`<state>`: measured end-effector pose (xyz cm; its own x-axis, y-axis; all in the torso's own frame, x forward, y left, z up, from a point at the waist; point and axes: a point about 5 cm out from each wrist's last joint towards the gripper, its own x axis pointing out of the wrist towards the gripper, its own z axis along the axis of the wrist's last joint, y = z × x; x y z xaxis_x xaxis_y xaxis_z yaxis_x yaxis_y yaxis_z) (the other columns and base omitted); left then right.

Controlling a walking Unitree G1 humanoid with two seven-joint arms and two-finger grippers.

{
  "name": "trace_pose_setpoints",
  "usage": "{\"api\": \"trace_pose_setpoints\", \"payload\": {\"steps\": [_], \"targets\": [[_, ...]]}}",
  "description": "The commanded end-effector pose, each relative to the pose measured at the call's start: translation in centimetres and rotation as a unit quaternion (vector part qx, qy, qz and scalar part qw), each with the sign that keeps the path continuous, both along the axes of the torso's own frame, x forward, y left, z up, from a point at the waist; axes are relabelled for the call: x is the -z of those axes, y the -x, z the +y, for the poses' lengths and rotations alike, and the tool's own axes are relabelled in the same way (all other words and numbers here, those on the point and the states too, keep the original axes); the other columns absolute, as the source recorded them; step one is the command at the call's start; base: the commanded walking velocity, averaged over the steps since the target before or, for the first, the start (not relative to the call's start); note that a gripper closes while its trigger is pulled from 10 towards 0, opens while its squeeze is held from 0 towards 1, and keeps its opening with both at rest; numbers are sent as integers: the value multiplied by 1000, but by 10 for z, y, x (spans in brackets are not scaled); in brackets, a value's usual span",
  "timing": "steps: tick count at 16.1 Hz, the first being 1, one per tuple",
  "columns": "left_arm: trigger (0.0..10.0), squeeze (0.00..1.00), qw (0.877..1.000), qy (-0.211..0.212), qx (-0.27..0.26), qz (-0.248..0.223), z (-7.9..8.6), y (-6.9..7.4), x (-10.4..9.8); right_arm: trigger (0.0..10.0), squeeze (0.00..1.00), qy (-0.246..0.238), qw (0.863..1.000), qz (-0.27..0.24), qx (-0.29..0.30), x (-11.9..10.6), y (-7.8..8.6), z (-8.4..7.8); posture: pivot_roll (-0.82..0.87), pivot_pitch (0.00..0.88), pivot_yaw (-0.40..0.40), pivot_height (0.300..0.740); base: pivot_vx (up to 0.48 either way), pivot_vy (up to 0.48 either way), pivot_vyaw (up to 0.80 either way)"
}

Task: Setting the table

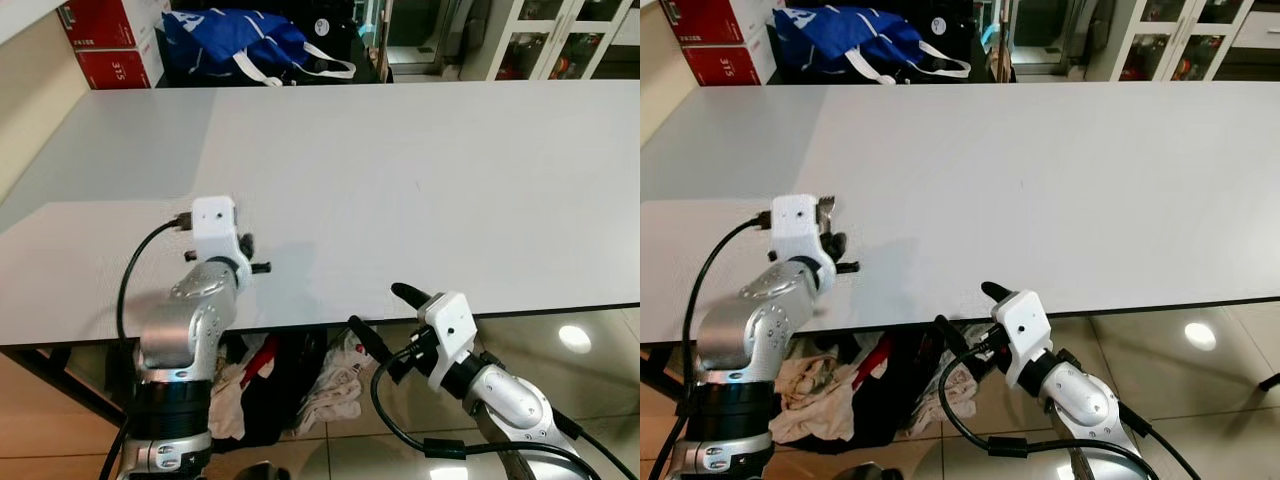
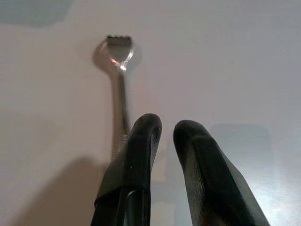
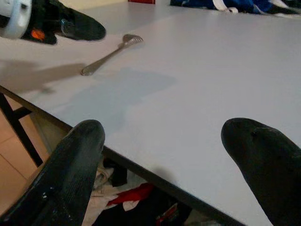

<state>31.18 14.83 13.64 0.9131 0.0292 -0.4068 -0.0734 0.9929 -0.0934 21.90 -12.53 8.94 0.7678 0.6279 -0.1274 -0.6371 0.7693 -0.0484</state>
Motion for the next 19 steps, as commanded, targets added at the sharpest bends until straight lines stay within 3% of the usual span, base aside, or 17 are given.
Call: {"api": "trace_pose_setpoints", "payload": {"steps": [1, 11, 16, 19], "targets": [[10000, 0, 1000, -7, -13, 3, 4, 2, 3, 10000, 0, -5, 1000, -3, 1, -3, -2, -3, -91, 13, 24, 731, 0, 0, 0], [10000, 0, 998, -11, -32, 55, 13, 7, 24, 10000, 0, -2, 1000, -1, 0, -3, 1, -5, -95, 26, 21, 731, 0, 0, 0], [10000, 0, 996, -39, -57, 56, 37, 11, 25, 10000, 0, -4, 1000, 0, -1, -3, 1, -4, -84, 19, 23, 731, 0, 0, 0], [10000, 0, 996, -40, -61, 56, 41, 13, 25, 10000, 0, -3, 1000, 1, -1, -2, 1, -4, -80, 14, 23, 731, 0, 0, 0]]}}
